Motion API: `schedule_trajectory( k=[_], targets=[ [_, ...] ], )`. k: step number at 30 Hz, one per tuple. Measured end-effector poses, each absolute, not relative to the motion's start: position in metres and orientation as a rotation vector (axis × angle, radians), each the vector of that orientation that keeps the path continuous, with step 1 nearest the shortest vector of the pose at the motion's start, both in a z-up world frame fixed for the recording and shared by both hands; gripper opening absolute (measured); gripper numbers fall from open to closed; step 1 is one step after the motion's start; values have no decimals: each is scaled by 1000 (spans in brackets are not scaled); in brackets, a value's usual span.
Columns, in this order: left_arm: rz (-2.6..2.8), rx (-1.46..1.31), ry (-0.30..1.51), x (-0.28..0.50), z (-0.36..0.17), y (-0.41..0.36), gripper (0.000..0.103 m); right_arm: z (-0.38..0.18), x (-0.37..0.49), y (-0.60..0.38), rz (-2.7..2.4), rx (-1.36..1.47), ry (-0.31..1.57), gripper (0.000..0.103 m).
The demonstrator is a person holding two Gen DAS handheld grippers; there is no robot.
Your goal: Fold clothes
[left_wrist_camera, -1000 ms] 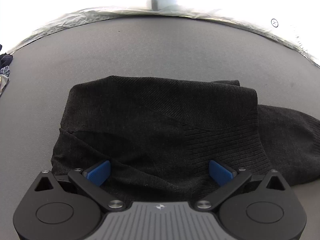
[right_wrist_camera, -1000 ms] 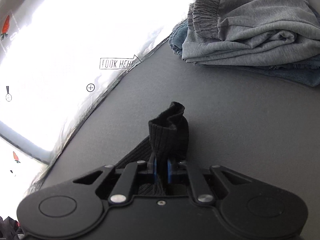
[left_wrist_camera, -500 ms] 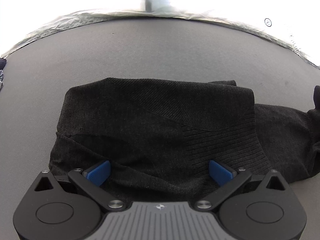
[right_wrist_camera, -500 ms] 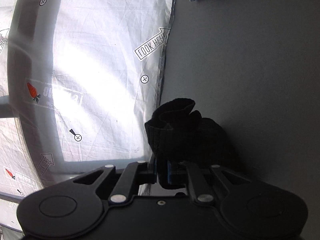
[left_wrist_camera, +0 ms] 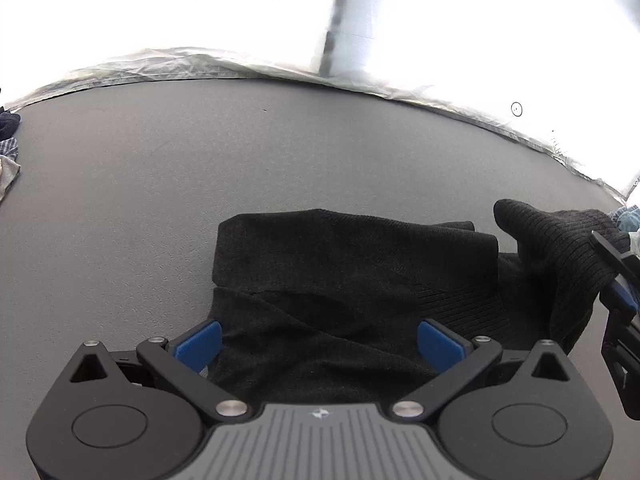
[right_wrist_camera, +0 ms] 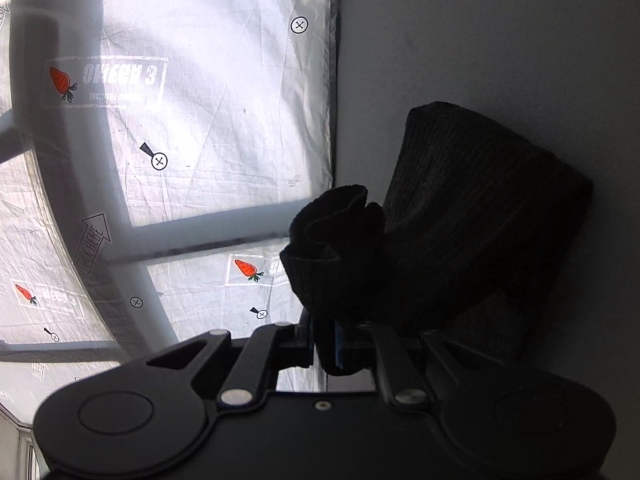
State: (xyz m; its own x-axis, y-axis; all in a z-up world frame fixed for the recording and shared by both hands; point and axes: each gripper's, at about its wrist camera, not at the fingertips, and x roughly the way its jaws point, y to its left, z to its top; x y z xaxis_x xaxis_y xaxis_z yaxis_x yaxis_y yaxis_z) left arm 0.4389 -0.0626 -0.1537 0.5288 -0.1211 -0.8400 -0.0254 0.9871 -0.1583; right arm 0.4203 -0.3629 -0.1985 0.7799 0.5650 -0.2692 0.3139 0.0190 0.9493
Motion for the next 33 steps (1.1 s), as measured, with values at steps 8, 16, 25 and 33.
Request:
schedule_trajectory(
  k=[8,16,25,33],
  targets=[
    [117,-191,975,406,-152,17,103,-221,446,-272,285,1520,987,10],
    [167,-262,1025,393,-171,35,103,-220,459,-220,359,1289,1180,19],
    [148,-242,1027,393,-171,17,103,-211,467,-211,411,1310,1217,36],
    [138,-228,1026,391,-168,7,103,-184,473,-227,452,1378,1107,41]
  ],
)
